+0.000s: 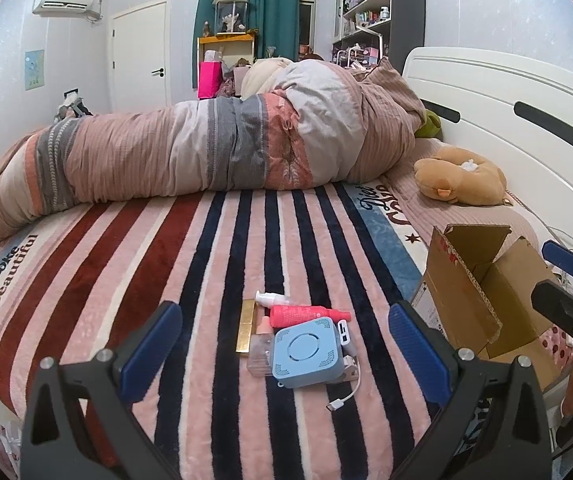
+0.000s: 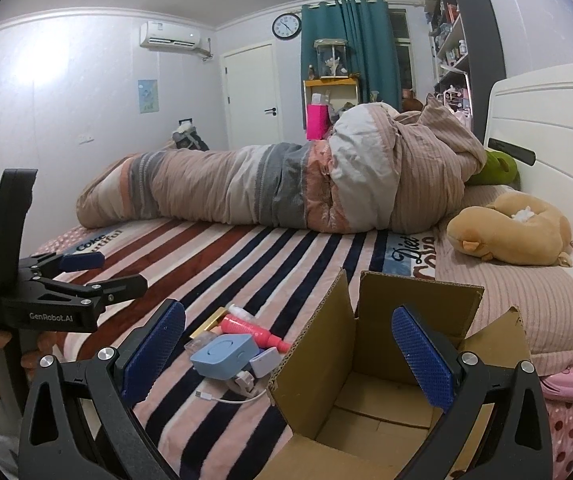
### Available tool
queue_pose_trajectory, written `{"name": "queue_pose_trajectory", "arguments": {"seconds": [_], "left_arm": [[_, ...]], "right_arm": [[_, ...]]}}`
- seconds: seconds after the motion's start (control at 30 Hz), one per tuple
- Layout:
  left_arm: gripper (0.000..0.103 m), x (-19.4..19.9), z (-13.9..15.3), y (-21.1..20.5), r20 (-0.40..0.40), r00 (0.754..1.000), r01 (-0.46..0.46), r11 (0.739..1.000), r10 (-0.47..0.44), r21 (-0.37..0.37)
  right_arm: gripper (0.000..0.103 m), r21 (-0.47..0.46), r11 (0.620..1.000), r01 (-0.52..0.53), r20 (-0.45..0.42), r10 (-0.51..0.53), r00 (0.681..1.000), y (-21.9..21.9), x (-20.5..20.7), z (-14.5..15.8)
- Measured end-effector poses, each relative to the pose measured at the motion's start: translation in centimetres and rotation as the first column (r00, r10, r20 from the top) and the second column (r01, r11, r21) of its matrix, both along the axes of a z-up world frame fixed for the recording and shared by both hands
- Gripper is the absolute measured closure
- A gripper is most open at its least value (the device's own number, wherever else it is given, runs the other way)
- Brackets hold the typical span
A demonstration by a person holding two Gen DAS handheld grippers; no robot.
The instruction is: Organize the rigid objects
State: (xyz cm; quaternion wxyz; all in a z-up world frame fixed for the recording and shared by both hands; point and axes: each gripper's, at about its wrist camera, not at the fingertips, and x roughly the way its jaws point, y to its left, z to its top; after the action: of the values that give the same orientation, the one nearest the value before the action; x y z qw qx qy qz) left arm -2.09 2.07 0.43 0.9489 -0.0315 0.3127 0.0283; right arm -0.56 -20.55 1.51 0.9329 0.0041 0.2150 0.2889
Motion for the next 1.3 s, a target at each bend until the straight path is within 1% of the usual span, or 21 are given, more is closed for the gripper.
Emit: {"name": "queue_pose_trajectory", "arguments": {"seconds": [0.57, 1.1, 1.23, 1.3], "left_arm": [[0.0, -0.5, 0.2, 0.2, 0.005, 1.0, -0.008, 1.0, 0.008, 0.001], [0.0, -1.1, 0.3, 0.0, 0.012, 1.0, 0.005, 1.0, -0.005, -0.006], [0.0, -1.2, 0.2, 0.5, 0.029, 0.999, 0.025, 0.999, -0.024, -0.029], [0.0, -1.1, 0.0, 1.6, 0.04, 0.999, 0.029, 0.999, -0.028, -0.038]], "right_arm": [[0.0, -0.002, 1.0, 0.001, -0.001, -0.001, 1.0, 0.3, -0.2, -0.1], [0.0, -0.005, 1.0, 0.013, 0.005, -0.013, 1.0, 0.3, -0.4, -0.4], [0.0, -0.021, 0.999, 0.049, 0.03, -0.048, 0.998, 0.8, -0.8, -0.1], [0.0, -0.054, 0.997, 0.058, 0.052, -0.055, 0.997, 1.7, -0.9, 0.6]]}}
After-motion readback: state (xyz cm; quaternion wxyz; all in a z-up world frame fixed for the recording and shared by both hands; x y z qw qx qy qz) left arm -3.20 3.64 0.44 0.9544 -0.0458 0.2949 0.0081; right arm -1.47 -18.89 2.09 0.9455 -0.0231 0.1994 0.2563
